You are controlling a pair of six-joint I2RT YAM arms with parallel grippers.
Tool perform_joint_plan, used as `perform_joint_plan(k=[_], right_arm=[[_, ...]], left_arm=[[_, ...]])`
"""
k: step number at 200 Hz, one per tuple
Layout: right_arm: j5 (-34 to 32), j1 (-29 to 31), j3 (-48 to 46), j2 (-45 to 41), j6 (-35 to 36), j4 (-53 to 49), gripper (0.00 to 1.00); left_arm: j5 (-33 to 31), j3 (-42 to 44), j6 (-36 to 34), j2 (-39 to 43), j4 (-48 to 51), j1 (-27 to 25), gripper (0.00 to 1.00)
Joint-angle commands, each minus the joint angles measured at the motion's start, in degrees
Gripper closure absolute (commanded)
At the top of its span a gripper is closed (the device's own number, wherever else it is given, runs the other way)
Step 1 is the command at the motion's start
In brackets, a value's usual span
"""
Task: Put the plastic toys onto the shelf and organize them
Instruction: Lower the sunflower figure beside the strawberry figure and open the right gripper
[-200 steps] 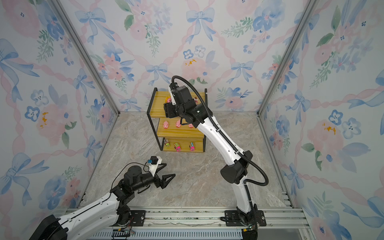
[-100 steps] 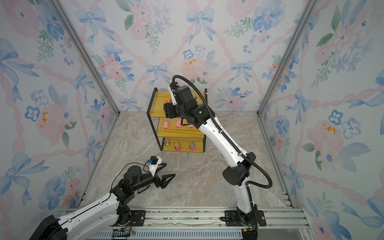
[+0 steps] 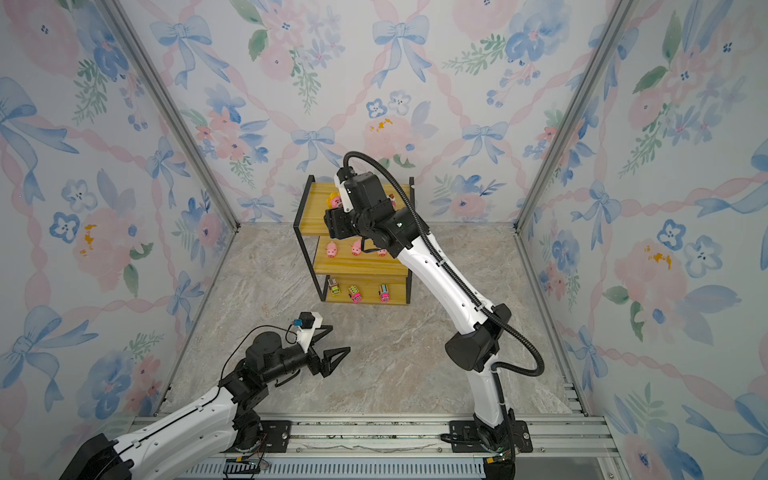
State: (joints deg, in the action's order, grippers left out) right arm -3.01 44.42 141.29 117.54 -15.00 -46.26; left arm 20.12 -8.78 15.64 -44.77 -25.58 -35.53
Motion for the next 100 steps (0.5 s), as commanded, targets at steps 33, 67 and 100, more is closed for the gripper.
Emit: perform_joint_plan(k=[33, 67, 100], right_arm=[[1.93, 0.72, -0.82, -2.45, -0.62, -0.67, 0.30], [2.54, 0.78, -0.78, -2.49, -0.88, -0.50, 0.30], [4.53, 0.82, -0.76, -2.40, -0.94, 0.02, 0.31]], left_arm=[[0.89, 1.09, 0.19, 0.85, 0.67, 0.42, 0.02], [0.71, 1.04, 0.18, 0.98, 0.85, 0.46, 0.02], [0.71, 1.05, 0.12, 1.17, 1.12, 0.42, 0.02]])
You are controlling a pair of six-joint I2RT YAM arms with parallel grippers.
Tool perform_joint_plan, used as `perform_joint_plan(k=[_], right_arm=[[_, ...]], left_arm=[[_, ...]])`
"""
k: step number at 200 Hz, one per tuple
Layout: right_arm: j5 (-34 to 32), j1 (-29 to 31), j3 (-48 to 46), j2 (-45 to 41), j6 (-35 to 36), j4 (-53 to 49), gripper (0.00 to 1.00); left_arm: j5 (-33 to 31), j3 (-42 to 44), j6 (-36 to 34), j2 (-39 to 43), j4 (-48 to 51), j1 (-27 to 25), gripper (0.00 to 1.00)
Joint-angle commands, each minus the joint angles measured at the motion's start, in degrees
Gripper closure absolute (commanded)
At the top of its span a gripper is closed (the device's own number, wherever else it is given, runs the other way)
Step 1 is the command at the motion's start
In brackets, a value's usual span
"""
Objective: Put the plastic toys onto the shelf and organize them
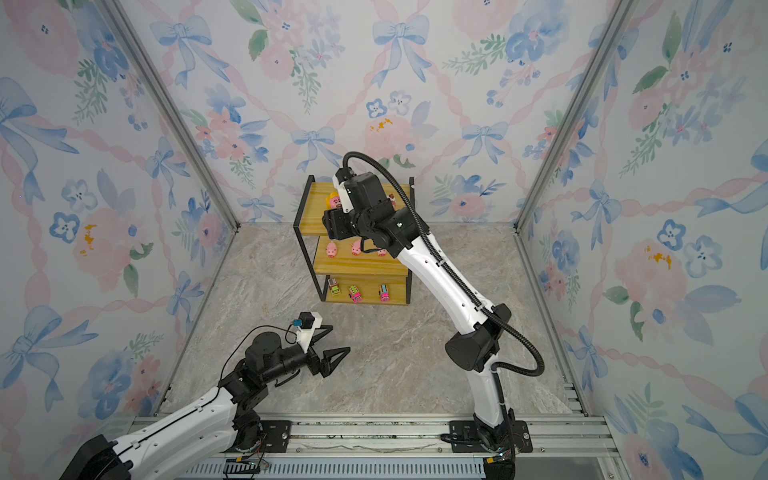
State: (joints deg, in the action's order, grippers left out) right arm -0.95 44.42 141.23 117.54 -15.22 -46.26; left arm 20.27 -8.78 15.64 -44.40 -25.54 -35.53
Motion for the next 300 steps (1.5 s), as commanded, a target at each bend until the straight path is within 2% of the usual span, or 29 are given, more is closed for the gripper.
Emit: perform_joint_plan(k=[1, 92, 126, 146, 167, 184, 215, 232, 253, 277, 300], right_arm=[[2.51, 0.79, -0.69, -2.40, -0.75, 0.02, 0.31], [0.26, 0.78, -1.11, -3.99, 1.01, -2.78, 0.28], [0.05, 0.75, -2.98, -8.81, 3.75, -7.75, 0.24], [0.29, -0.19, -7.05, -14.64, 4.58, -10.45, 0.22], [-0.72, -2.74, -17.50, -25.30, 5.83, -9.36, 0.21], [-4.63, -6.19, -31.03, -36.67, 7.87, -3.68, 0.19], [-8.27, -19.47, -62.13, -59.94, 9.26, 15.64, 0.15], [-7.77, -25.68, -74.12, -68.77, 11.86, 21.15, 0.14], [-8.02, -29.30, -83.70, -74.14, 16.11, 23.39, 0.10], [-9.15, -31.45, -94.08, -76.14, 20.08, 29.73, 0.08], [-9.21, -34.93, -99.15, -73.98, 18.08, 35.40, 0.06]], left_arm=[[0.51, 1.04, 0.11, 0.85, 1.13, 0.44, 0.02], [0.47, 0.69, -0.04, 1.06, 1.73, 0.55, 0.02], [-0.86, -0.64, -0.59, 2.85, 4.39, 0.55, 0.02], [-2.93, -2.34, -1.02, 4.63, 6.78, 0.81, 0.02], [-8.71, -6.40, -1.79, 6.26, 11.64, 1.32, 0.02], [-14.53, -9.73, -2.57, 6.95, 14.60, 2.15, 0.02], [-21.99, -12.05, -3.90, 6.62, 15.10, 5.63, 0.02], [-23.24, -11.50, -5.03, 5.95, 12.75, 8.19, 0.02], [-26.13, -10.54, -7.79, 4.34, 8.97, 10.48, 0.02], [-28.67, -9.81, -11.86, 1.80, 4.42, 12.91, 0.02], [-29.02, -10.29, -14.50, -1.36, 1.84, 15.52, 0.02]])
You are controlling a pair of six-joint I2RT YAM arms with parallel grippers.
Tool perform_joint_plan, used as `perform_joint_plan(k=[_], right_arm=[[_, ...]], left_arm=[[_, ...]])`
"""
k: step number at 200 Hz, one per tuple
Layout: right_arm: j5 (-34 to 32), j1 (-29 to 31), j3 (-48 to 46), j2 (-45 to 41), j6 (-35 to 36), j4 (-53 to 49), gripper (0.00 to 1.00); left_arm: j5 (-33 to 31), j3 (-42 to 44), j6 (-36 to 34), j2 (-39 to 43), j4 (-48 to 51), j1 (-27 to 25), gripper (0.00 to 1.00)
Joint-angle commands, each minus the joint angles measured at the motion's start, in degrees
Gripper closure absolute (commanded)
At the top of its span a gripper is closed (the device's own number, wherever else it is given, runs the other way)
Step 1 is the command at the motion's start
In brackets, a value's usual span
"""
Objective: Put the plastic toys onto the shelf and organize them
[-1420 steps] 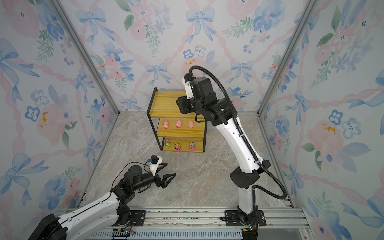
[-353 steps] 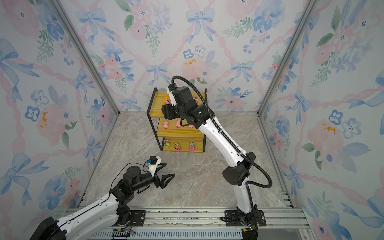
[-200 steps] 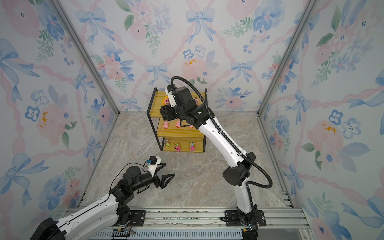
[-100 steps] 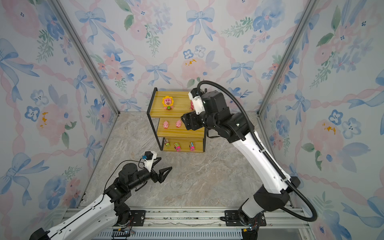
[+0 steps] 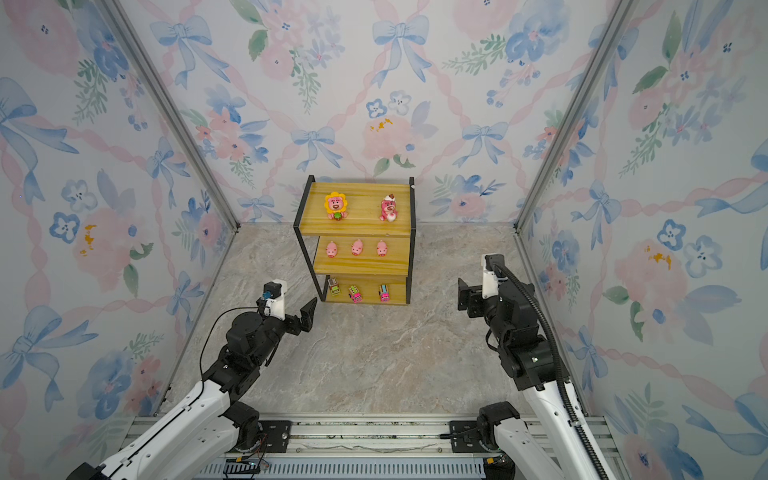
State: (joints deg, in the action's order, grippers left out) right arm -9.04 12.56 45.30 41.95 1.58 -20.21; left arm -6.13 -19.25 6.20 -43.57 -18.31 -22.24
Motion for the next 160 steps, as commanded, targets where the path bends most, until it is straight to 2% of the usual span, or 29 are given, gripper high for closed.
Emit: perform_joint_plan(k=[1, 44, 75, 108, 135, 148, 160], right_arm=[[-1.01, -3.20, -3.30, 1.79, 1.21, 9.59, 0.06], [-0.79, -5.88, -15.31, 13.28, 0.60, 32.53, 0.04], [-1.07, -6.36, -24.97, 24.58, 1.15, 55.34, 0.04], [-1.77, -6.32, -29.52, 35.16, 0.08, 74.06, 0.04], [-3.53, -6.70, -28.07, 43.02, -0.31, 78.27, 0.03], [-4.07, -6.07, -27.35, 48.75, 0.85, 84.39, 0.03], [-5.02, -6.01, -25.46, 45.75, 0.13, 75.41, 0.03]], left_arm=[[-2.55, 0.18, -5.10, -2.38, -5.50, 2.39, 0.02], [0.26, 2.02, -5.07, -6.12, -11.74, 9.34, 0.02], [1.74, 3.58, -4.05, -7.36, -14.58, 13.39, 0.02], [4.30, 5.62, -3.39, -10.30, -20.03, 16.75, 0.02], [5.49, 6.09, -3.19, -13.84, -22.92, 19.26, 0.02], [6.55, 6.82, -2.47, -15.46, -25.68, 20.72, 0.02], [7.94, 7.49, -1.75, -17.06, -28.10, 21.98, 0.02]])
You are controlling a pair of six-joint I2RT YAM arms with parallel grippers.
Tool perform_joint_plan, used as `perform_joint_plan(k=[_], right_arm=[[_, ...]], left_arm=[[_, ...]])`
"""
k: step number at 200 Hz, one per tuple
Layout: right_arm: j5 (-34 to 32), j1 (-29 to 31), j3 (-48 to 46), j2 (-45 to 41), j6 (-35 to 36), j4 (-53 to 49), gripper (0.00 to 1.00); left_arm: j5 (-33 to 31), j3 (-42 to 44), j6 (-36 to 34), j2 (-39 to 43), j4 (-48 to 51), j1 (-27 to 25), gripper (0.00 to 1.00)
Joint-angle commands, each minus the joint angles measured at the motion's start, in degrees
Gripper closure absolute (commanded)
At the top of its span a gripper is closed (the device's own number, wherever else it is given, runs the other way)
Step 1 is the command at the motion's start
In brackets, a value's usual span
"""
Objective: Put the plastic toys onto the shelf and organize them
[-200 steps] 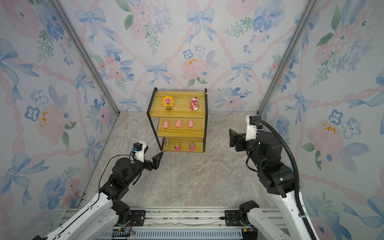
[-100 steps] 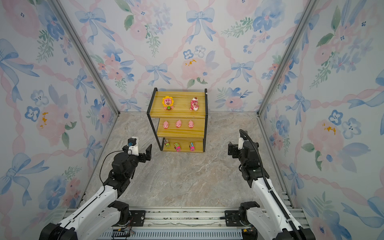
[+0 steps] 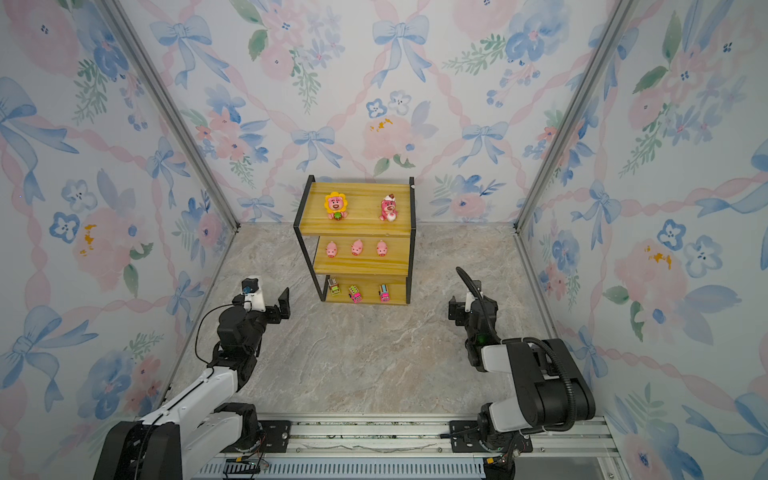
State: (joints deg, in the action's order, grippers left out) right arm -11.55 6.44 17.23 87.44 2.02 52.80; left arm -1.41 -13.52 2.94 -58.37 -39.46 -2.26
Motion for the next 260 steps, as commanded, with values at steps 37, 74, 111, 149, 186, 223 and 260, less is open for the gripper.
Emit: perform_joint_plan(k=[37, 74, 111, 149, 186, 223, 260], right_arm=[[0.12, -1.95, 5.11, 1.02, -2.02, -1.21, 0.01], [0.07, -1.97, 4.83, 1.42, -2.02, 0.25, 0.01], [0.84, -2.29, 5.05, 1.37, -2.24, -0.30, 0.03], [1.65, -2.75, 5.13, 1.33, -2.46, -0.45, 0.03], [1.62, -2.75, 5.09, 1.33, -2.33, -0.39, 0.03], [1.60, -2.74, 5.07, 1.33, -2.32, -0.41, 0.03], [1.79, -2.75, 5.35, 1.42, -2.40, -0.85, 0.03]], left_arm=[[4.44, 2.01, 1.59, -7.43, -10.80, 4.16, 0.02], [5.67, 0.73, 2.79, -17.31, -19.30, 6.01, 0.02], [8.32, -2.66, 1.68, -27.61, -21.77, 6.15, 0.02], [8.48, -3.00, -0.64, -28.79, -22.77, 4.68, 0.02], [2.79, 0.04, -1.43, -31.95, -31.33, 2.46, 0.02], [2.65, -0.46, -1.13, -31.29, -29.14, 2.57, 0.02], [1.50, -0.61, -1.27, -31.53, -29.15, 2.22, 0.02]])
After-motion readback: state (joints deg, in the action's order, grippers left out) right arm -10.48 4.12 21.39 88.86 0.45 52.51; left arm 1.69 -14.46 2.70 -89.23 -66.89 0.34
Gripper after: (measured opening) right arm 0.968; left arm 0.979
